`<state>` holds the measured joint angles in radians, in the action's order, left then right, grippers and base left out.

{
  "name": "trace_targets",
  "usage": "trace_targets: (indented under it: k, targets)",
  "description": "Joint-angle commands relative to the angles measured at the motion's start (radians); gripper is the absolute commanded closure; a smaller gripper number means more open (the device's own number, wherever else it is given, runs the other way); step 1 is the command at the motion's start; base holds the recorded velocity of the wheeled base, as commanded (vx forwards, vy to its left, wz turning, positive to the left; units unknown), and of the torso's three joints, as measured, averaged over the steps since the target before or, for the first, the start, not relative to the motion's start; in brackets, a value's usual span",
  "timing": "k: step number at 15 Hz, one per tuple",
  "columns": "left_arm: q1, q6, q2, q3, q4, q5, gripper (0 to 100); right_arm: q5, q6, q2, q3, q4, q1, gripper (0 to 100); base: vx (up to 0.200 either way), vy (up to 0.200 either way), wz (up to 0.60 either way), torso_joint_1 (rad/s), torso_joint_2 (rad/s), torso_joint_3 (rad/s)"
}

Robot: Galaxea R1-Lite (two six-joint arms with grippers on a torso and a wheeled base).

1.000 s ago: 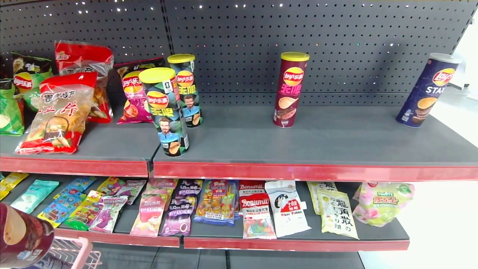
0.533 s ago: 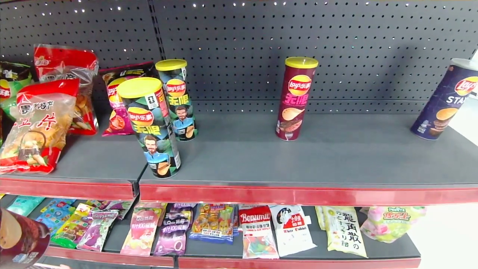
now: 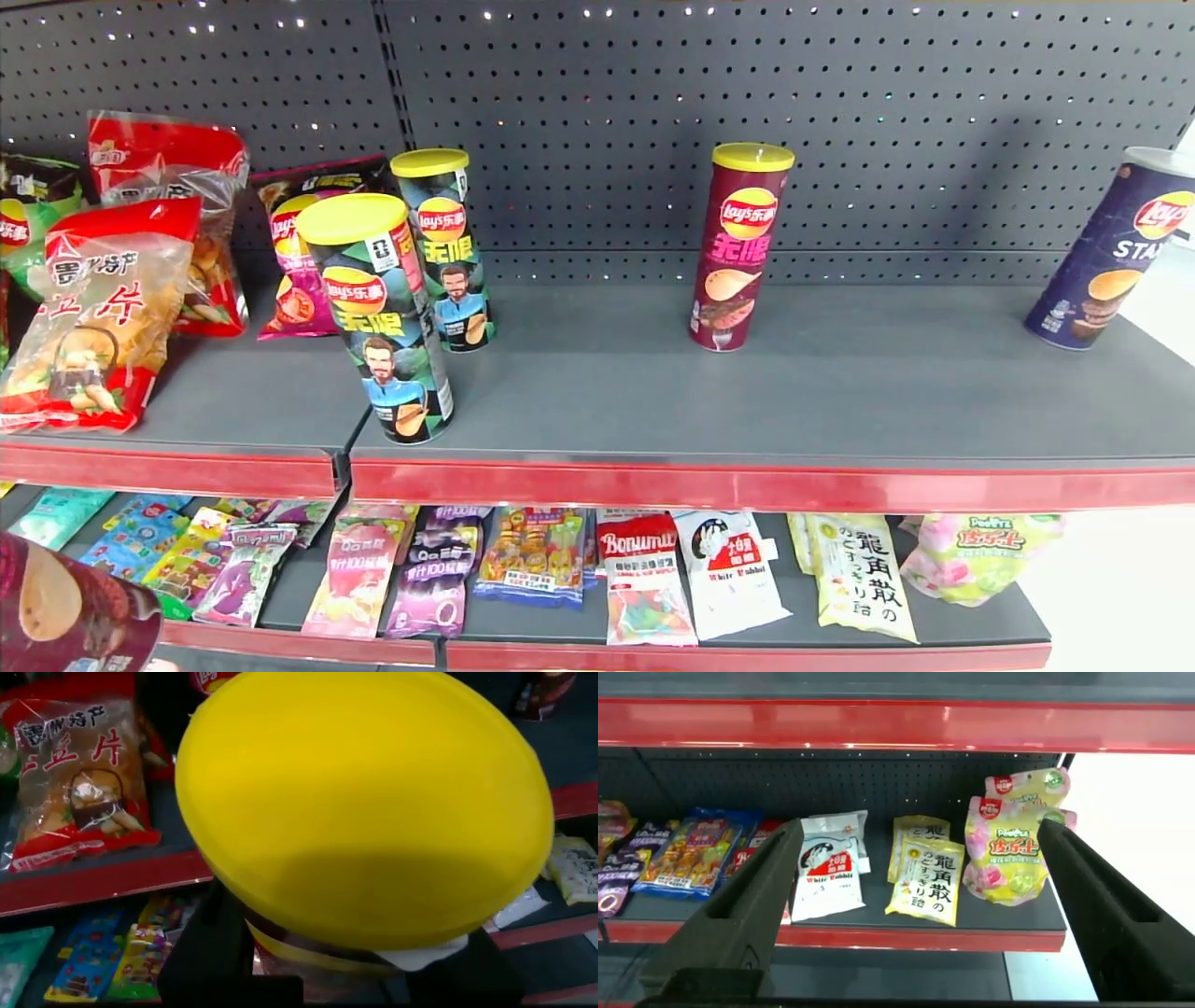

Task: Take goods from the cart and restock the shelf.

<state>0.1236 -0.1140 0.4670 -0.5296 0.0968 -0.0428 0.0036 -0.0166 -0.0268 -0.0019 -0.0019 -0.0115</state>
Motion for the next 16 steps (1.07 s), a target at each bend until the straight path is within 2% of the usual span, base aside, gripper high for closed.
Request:
trace_targets:
  k: [1, 2, 3, 4, 5, 6, 8, 9, 10, 11, 12, 14, 16]
  targets:
    - [0.002, 0.073, 0.027, 0.006, -0.003, -0.045, 100, 0.022, -0.006, -0.01, -0.044, -0.004, 0.015, 0, 0.0, 0.0, 0.0, 0.0, 0.0, 0.0]
    - [0.002, 0.088, 0.033, 0.005, -0.003, -0.074, 100, 0.029, 0.014, -0.091, -0.124, -0.004, 0.025, 0, 0.0, 0.0, 0.0, 0.0, 0.0, 0.0]
    - [0.002, 0.094, 0.038, 0.02, 0.0, -0.132, 100, -0.004, 0.159, -0.395, -0.398, 0.0, 0.033, 0, 0.0, 0.0, 0.0, 0.0, 0.0, 0.0]
    - [0.001, 0.077, 0.041, 0.039, 0.0, -0.134, 100, -0.001, 0.191, -0.539, -0.49, 0.003, 0.038, 0, 0.0, 0.0, 0.0, 0.0, 0.0, 0.0]
    - [0.001, 0.062, 0.068, 0.043, 0.0, -0.137, 100, 0.03, 0.132, -0.653, -0.506, -0.013, 0.044, 0, 0.0, 0.0, 0.0, 0.0, 0.0, 0.0]
    - [0.001, 0.063, 0.09, 0.034, -0.002, -0.141, 100, 0.065, 0.069, -0.768, -0.529, -0.052, 0.048, 0, 0.0, 0.0, 0.0, 0.0, 0.0, 0.0]
    - [0.001, 0.063, 0.168, -0.024, -0.005, -0.143, 100, 0.213, 0.009, -1.068, -0.63, -0.242, 0.067, 0, 0.0, 0.0, 0.0, 0.0, 0.0, 0.0]
    - [0.002, 0.062, 0.177, -0.032, -0.006, -0.144, 100, 0.257, -0.016, -1.137, -0.661, -0.283, 0.07, 0, 0.0, 0.0, 0.0, 0.0, 0.0, 0.0]
    - [0.002, 0.057, 0.202, -0.047, -0.008, -0.144, 100, 0.378, -0.108, -1.326, -0.757, -0.354, 0.07, 0, 0.0, 0.0, 0.0, 0.0, 0.0, 0.0]
    - [0.002, 0.057, 0.202, -0.053, -0.006, -0.144, 100, 0.44, -0.146, -1.427, -0.836, -0.362, 0.073, 0, 0.0, 0.0, 0.0, 0.0, 0.0, 0.0]
    - [0.001, 0.057, 0.2, -0.053, -0.006, -0.143, 100, 0.463, -0.155, -1.48, -0.88, -0.363, 0.076, 0, 0.0, 0.0, 0.0, 0.0, 0.0, 0.0]
    - [0.001, 0.059, 0.188, -0.05, -0.006, -0.141, 100, 0.49, -0.163, -1.651, -1.053, -0.365, 0.154, 0, 0.0, 0.0, 0.0, 0.0, 0.0, 0.0]
    - [0.001, 0.057, 0.19, -0.053, -0.006, -0.141, 100, 0.526, -0.164, -1.746, -1.149, -0.365, 0.189, 0, 0.0, 0.0, 0.0, 0.0, 0.0, 0.0]
